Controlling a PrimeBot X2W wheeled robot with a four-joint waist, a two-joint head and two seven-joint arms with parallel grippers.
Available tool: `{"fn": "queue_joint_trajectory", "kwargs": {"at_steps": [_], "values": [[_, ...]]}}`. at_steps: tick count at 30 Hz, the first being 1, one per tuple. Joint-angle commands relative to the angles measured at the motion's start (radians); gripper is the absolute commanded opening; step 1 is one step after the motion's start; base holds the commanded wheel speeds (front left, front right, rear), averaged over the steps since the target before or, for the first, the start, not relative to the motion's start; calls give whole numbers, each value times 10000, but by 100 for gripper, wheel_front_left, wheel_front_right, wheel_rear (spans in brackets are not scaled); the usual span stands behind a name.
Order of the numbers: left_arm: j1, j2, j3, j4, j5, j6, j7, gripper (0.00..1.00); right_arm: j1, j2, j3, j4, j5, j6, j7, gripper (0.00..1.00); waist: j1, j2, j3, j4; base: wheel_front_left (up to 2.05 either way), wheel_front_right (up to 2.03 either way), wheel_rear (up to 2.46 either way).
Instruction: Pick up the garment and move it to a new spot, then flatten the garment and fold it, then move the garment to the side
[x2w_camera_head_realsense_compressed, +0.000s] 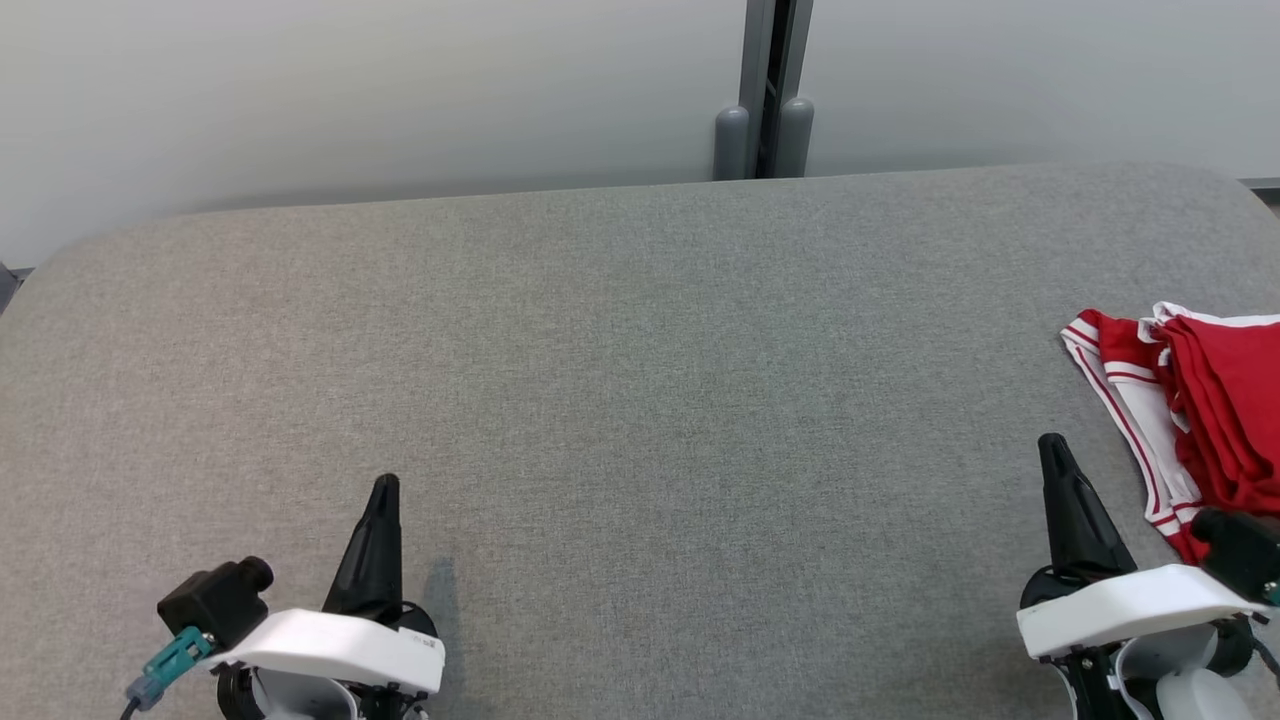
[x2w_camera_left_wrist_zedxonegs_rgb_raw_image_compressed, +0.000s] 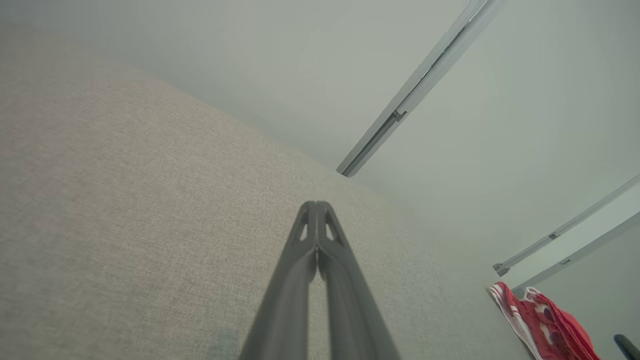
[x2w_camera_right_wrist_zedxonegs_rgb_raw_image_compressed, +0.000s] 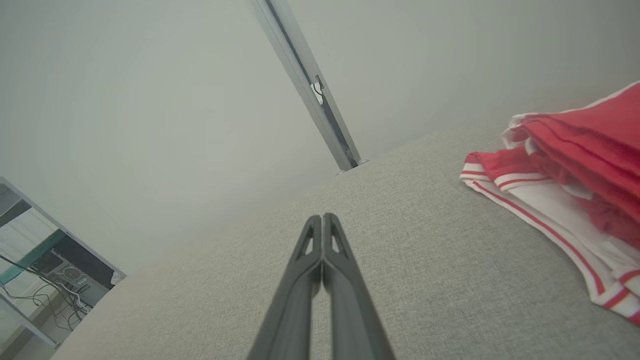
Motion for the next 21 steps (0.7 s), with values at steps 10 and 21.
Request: {"fn": "queue_joint_trajectory", "kwargs": {"at_steps": [10,21], "values": [[-499,110,201,49,-1595,-185,338,0,12,-163,-330,-215,1849,-2,400,0,0,-1,-84,-23,0,0,0],[-671,143,330,196,-2945,-308,658,0,115,-234,-590,-254,3434,-2,748,0,0,-1,-175,-47,0,0,0]]}}
